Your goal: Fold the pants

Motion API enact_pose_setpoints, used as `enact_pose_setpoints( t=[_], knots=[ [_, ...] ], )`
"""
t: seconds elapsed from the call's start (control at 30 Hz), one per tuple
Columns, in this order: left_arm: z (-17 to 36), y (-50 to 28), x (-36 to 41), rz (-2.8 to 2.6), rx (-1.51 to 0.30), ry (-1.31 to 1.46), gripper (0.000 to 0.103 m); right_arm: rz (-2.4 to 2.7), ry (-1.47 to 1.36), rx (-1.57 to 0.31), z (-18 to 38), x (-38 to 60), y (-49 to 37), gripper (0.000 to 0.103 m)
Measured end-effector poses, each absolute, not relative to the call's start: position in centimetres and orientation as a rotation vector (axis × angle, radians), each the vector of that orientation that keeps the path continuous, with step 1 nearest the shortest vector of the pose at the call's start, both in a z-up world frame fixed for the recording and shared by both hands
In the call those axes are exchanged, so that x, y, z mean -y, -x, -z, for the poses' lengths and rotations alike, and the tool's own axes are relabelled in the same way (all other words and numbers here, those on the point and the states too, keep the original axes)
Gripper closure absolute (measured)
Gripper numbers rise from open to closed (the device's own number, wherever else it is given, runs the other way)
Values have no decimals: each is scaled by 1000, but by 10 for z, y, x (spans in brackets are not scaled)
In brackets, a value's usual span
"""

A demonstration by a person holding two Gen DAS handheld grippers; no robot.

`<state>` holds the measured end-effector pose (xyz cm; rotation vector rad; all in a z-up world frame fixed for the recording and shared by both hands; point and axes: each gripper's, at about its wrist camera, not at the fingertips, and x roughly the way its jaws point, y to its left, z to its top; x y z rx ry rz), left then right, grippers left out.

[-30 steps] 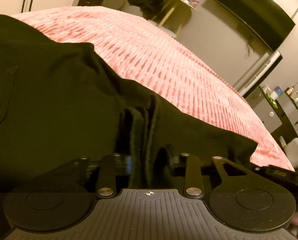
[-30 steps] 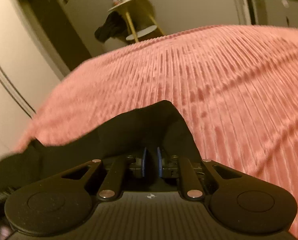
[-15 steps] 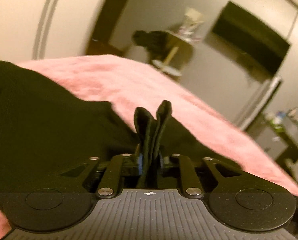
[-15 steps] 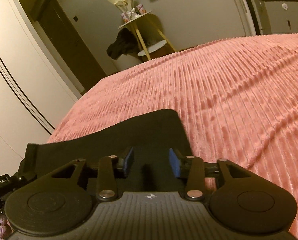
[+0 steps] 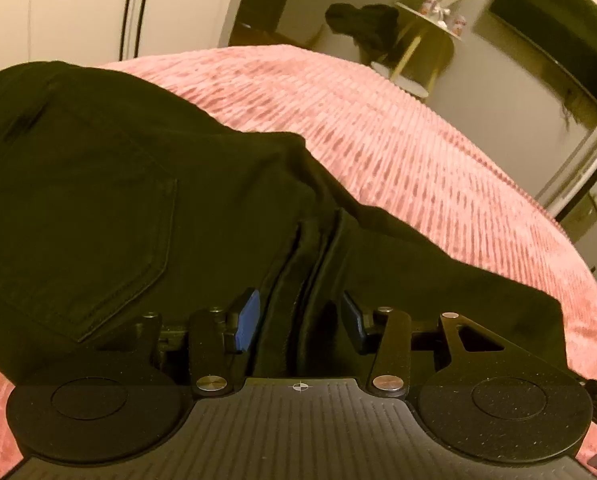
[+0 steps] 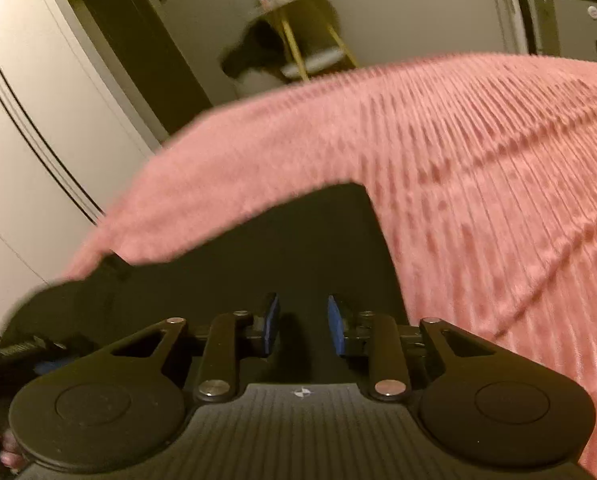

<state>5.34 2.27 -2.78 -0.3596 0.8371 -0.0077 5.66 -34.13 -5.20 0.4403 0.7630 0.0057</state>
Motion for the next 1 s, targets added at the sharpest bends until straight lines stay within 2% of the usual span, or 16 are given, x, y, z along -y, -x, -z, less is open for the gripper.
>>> enact_pose_setpoints(
  t=[0.1,0.33,0.43,0.57,0.63,0.67,0.83,1.0],
  knots=[
    [33,-54,-21,5,-843,318,52,24,-424,-809,61,340,-64,90],
    [31,-48,-17,0,-832,278,45,32,-421,-811,60,341,-61,89],
    [24,-40,-26,51,-827,376,43,10,-472,-812,53,342,-48,80],
    [18,-31,-26,65,-829,369,41,-56,-643,-828,51,346,-22,67],
    [17,-30,-24,66,-836,357,40,-52,-715,-825,48,351,-11,54],
    [17,-30,-24,67,-839,359,40,-44,-751,-822,48,355,-6,52],
    [14,-27,-28,59,-837,401,40,-15,-878,-847,43,368,19,40],
    [15,-28,-28,62,-824,409,38,2,-857,-883,47,362,20,40]
  ],
)
